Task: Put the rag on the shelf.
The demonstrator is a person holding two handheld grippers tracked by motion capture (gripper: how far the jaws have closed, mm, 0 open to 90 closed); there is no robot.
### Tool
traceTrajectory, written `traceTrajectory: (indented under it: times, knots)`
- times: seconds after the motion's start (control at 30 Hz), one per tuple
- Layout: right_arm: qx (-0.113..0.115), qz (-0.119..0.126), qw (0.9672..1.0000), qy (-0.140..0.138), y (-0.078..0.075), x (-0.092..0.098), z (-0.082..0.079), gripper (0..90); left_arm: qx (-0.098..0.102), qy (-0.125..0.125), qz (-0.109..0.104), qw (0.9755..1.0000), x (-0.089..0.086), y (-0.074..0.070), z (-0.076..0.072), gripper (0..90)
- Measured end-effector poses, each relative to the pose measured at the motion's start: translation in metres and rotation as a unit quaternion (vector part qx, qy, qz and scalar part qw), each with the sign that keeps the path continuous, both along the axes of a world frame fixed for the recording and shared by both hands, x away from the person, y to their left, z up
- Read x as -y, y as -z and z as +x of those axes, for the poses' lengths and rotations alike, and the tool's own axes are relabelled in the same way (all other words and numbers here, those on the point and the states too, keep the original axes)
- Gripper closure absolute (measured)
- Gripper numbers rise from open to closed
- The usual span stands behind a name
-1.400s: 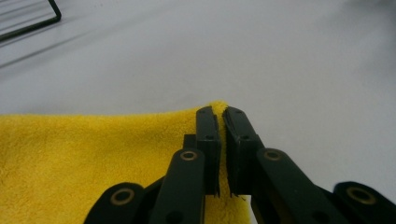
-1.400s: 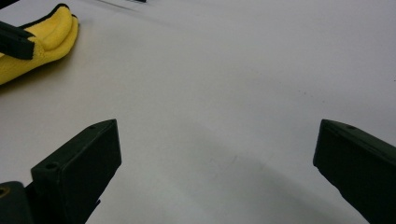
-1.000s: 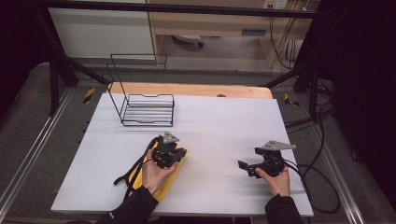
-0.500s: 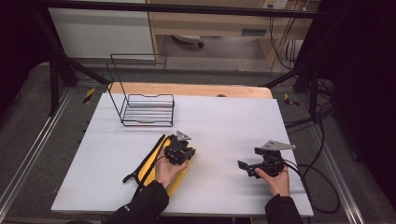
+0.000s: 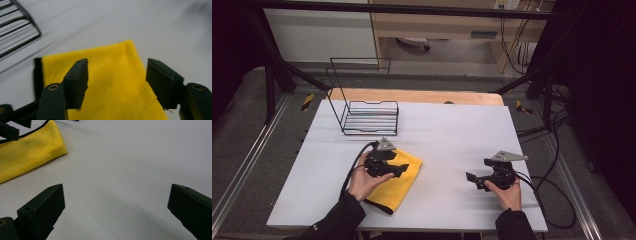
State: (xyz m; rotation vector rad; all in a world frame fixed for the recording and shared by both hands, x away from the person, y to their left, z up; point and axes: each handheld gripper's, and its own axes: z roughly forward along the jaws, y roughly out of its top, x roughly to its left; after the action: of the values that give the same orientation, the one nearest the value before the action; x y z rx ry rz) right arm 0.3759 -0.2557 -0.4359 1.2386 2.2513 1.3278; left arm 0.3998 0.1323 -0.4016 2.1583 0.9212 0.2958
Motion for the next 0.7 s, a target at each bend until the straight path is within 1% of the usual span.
traceTrajectory:
  times: [0.03, 0.07, 0.1, 0.13, 0.17, 0.23, 0.3, 0.37, 0.4, 0.47, 0.53, 0.57, 0.6, 0.63, 0.67, 0.7]
  knots:
    - [0.000, -0.002, 1.0000, 0.000, 0.000, 0.000, 0.000, 1.6, 0.002, 0.000, 0.005, 1.0000, -0.008, -0.001, -0.002, 31.6]
    - [0.000, -0.002, 1.0000, 0.000, 0.000, 0.000, 0.000, 1.6, 0.001, -0.002, 0.007, 1.0000, -0.016, -0.002, -0.004, 31.6]
    - [0.000, -0.002, 1.0000, 0.000, -0.001, -0.002, 0.000, 1.6, -0.001, -0.004, 0.009, 1.0000, -0.025, -0.002, -0.006, 28.0]
    - [0.001, -0.002, 1.0000, -0.001, -0.001, -0.003, 0.000, 1.6, -0.002, -0.011, 0.005, 0.9999, -0.034, -0.001, -0.008, 27.3]
    - [0.001, -0.002, 1.0000, -0.001, -0.001, -0.003, 0.000, 1.6, -0.003, -0.017, 0.001, 0.9998, -0.042, 0.001, -0.011, 27.3]
    - [0.002, -0.005, 1.0000, -0.004, -0.001, -0.005, 0.000, 1.5, -0.006, -0.027, 0.001, 0.9996, -0.059, 0.005, -0.014, 25.7]
    - [-0.002, -0.008, 0.9999, -0.007, -0.002, -0.008, 0.000, 1.3, -0.010, -0.038, 0.002, 0.9992, -0.074, 0.010, -0.018, 24.0]
    - [-0.002, -0.010, 0.9999, -0.008, -0.002, -0.011, 0.000, 1.3, -0.015, -0.048, 0.001, 0.9988, -0.088, 0.014, -0.021, 24.0]
    - [0.002, -0.010, 0.9999, -0.009, -0.002, -0.013, 0.000, 1.4, -0.018, -0.051, 0.000, 0.9985, -0.094, 0.016, -0.023, 24.5]
    - [0.000, -0.009, 0.9999, -0.007, -0.003, -0.019, -0.001, 1.9, -0.022, -0.054, 0.004, 0.9983, -0.104, 0.019, -0.026, 29.5]
    - [0.002, -0.011, 0.9999, -0.004, -0.004, -0.025, 0.000, 2.5, -0.029, -0.057, 0.002, 0.9980, -0.111, 0.023, -0.029, 34.8]
    - [0.001, -0.014, 0.9999, -0.003, -0.005, -0.033, 0.000, 3.2, -0.032, -0.056, 0.003, 0.9979, -0.113, 0.024, -0.030, 41.3]
    - [0.001, -0.016, 0.9999, -0.005, -0.005, -0.037, 0.000, 3.5, -0.035, -0.056, 0.001, 0.9978, -0.114, 0.027, -0.032, 43.2]
    - [-0.002, -0.016, 0.9999, -0.005, -0.006, -0.042, 0.000, 3.9, -0.035, -0.055, 0.004, 0.9979, -0.115, 0.029, -0.033, 45.4]
    - [-0.004, -0.016, 0.9998, -0.007, -0.006, -0.047, 0.000, 4.3, -0.038, -0.054, 0.003, 0.9978, -0.115, 0.032, -0.033, 48.1]
    - [-0.009, -0.016, 0.9998, -0.009, -0.007, -0.052, 0.000, 4.7, -0.042, -0.052, 0.007, 0.9977, -0.116, 0.034, -0.034, 50.2]
